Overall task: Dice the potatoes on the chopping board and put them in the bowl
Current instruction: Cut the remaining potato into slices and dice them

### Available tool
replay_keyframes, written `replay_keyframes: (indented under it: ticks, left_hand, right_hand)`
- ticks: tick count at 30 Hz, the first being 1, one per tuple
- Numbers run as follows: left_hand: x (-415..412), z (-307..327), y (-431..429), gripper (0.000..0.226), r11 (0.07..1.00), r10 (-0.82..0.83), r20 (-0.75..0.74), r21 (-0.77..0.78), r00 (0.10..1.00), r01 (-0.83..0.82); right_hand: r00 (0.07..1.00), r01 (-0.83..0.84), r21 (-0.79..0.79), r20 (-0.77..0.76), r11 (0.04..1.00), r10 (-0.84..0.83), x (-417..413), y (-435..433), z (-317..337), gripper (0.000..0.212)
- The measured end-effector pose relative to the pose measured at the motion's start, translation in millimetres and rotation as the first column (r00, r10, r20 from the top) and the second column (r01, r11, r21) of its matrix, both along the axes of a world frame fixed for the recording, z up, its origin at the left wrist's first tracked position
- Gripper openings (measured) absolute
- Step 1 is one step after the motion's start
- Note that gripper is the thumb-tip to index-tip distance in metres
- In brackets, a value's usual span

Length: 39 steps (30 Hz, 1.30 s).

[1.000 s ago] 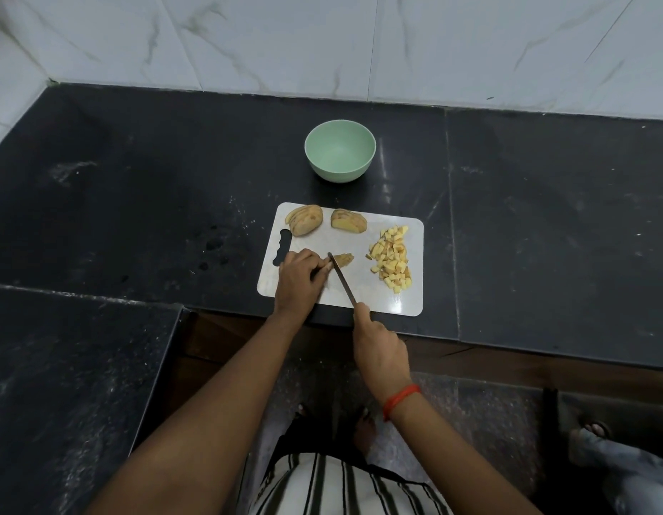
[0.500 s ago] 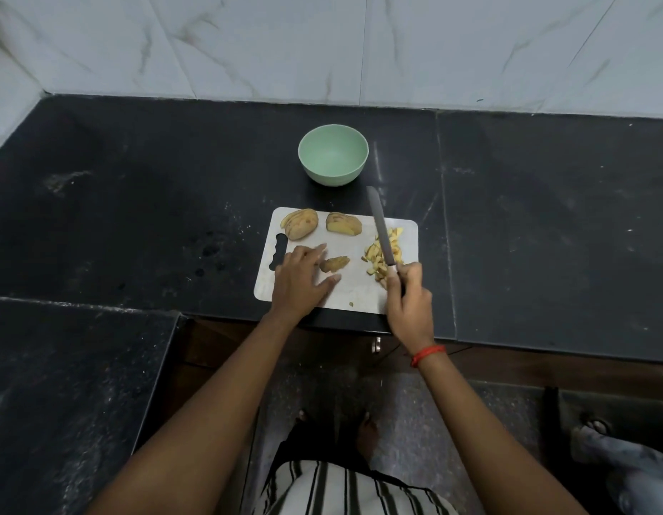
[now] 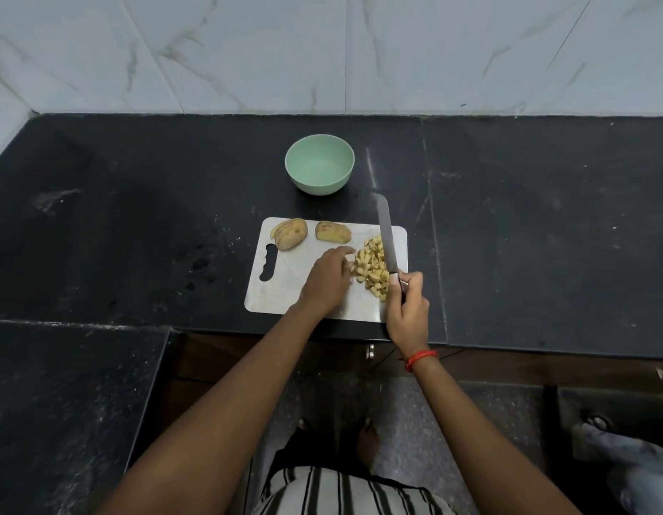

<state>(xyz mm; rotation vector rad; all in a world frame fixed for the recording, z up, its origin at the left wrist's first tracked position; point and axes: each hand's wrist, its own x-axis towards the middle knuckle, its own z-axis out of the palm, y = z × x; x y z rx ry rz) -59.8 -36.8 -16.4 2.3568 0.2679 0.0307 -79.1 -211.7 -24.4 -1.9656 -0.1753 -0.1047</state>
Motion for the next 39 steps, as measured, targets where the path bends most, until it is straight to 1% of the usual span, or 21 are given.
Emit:
replay_keyframes:
  ticks: [1,2,4,5,6,7,8,9,10,12,13,15,18,20,23,27,30,35,39]
  left_hand:
    - [0.3,3.0,-3.3,0.032,0.992,0.065,0.015,-0.107,0.998,-0.063]
    - [0.4,5.1,-5.0,0.03,0.965,0.13,0.013,-0.231,0.991,-0.124]
    - [0.5,11.8,-2.9,0.021,0.852,0.25,0.0,-0.475,0.968,-0.22]
    - [1.4,14.2,2.0,0.018,0.809,0.31,0.015,-0.529,0.951,-0.256]
    - [3.5,16.1,9.3,0.017,0.806,0.357,0.055,-0.524,0.932,-0.277]
    - [6.9,16.0,17.6,0.02,0.843,0.37,0.117,-0.459,0.921,-0.28]
    - [10.9,15.9,26.8,0.025,0.898,0.341,0.188,-0.354,0.921,-0.261]
    - [15.5,15.3,35.5,0.031,0.952,0.269,0.243,-0.212,0.932,-0.219]
    - [20.5,15.5,42.3,0.037,0.985,0.172,0.268,-0.065,0.948,-0.161]
    - [29.9,16.4,49.0,0.047,0.986,0.0,0.223,0.162,0.975,-0.037]
    - [33.3,17.3,48.8,0.049,0.971,-0.059,0.187,0.237,0.98,0.014]
    - [36.8,15.1,46.2,0.046,0.942,-0.118,0.152,0.329,0.981,0.062]
    - [33.4,5.1,44.4,0.03,0.924,-0.104,0.162,0.381,0.981,0.035]
    - [32.4,0.6,43.8,0.027,0.925,-0.09,0.169,0.381,0.982,0.019]
    - [34.4,1.8,40.9,0.035,0.923,-0.068,0.174,0.385,0.982,-0.005]
    - [33.8,2.2,40.1,0.034,0.906,-0.049,0.198,0.421,0.979,-0.039]
    - [32.0,-0.8,40.1,0.035,0.89,-0.063,0.189,0.456,0.98,-0.031]
    - [33.1,-1.5,40.1,0.038,0.885,-0.055,0.173,0.464,0.983,-0.032]
    - [35.7,1.4,41.9,0.04,0.876,-0.059,0.151,0.482,0.987,-0.022]
  right_hand:
    - [1.0,0.001,0.003,-0.004,1.0,-0.001,0.2,-0.1,-0.2,0.018]
    - [1.0,0.002,0.003,-0.011,1.0,-0.002,0.5,-0.7,-1.0,0.018]
    - [1.0,0.002,0.0,-0.023,1.0,-0.002,1.0,-1.4,-2.8,0.019]
    - [1.0,0.0,-0.002,-0.026,1.0,0.0,0.8,-1.4,-3.3,0.019]
    - [1.0,-0.002,-0.003,-0.028,1.0,0.002,0.8,-1.1,-3.1,0.02]
    - [1.0,-0.003,-0.004,-0.031,1.0,0.003,0.8,-1.5,-2.9,0.02]
    - [0.999,-0.005,-0.006,-0.033,1.0,0.005,0.9,-1.9,-2.7,0.021]
    - [0.999,-0.006,-0.007,-0.035,1.0,0.006,0.8,-2.3,-3.1,0.021]
    - [0.999,-0.005,-0.008,-0.037,1.0,0.005,0.9,-2.5,-3.7,0.02]
    - [0.999,-0.002,-0.012,-0.039,1.0,0.002,1.2,-2.2,-4.9,0.019]
    - [0.999,-0.001,-0.015,-0.04,1.0,0.0,1.2,-2.1,-5.2,0.019]
    - [0.999,0.001,-0.024,-0.045,1.0,-0.002,1.2,-1.9,-5.3,0.019]
    - [0.999,0.004,-0.034,-0.033,0.999,-0.005,1.3,-1.5,-4.5,0.021]
    - [1.0,0.006,-0.039,-0.017,0.999,-0.007,2.3,-2.3,-4.4,0.021]
    - [1.0,0.006,-0.043,-0.005,0.999,-0.006,2.8,-2.3,-5.8,0.02]
    - [1.0,0.002,-0.028,0.018,1.0,-0.002,3.5,-2.1,-9.1,0.019]
    - [1.0,-0.001,-0.024,0.03,1.0,0.002,3.9,-2.1,-9.2,0.019]
    - [0.999,-0.005,-0.009,0.05,1.0,0.006,4.0,-1.9,-9.1,0.017]
    - [0.998,0.001,-0.012,0.055,1.0,0.0,4.9,-1.3,-9.7,0.021]
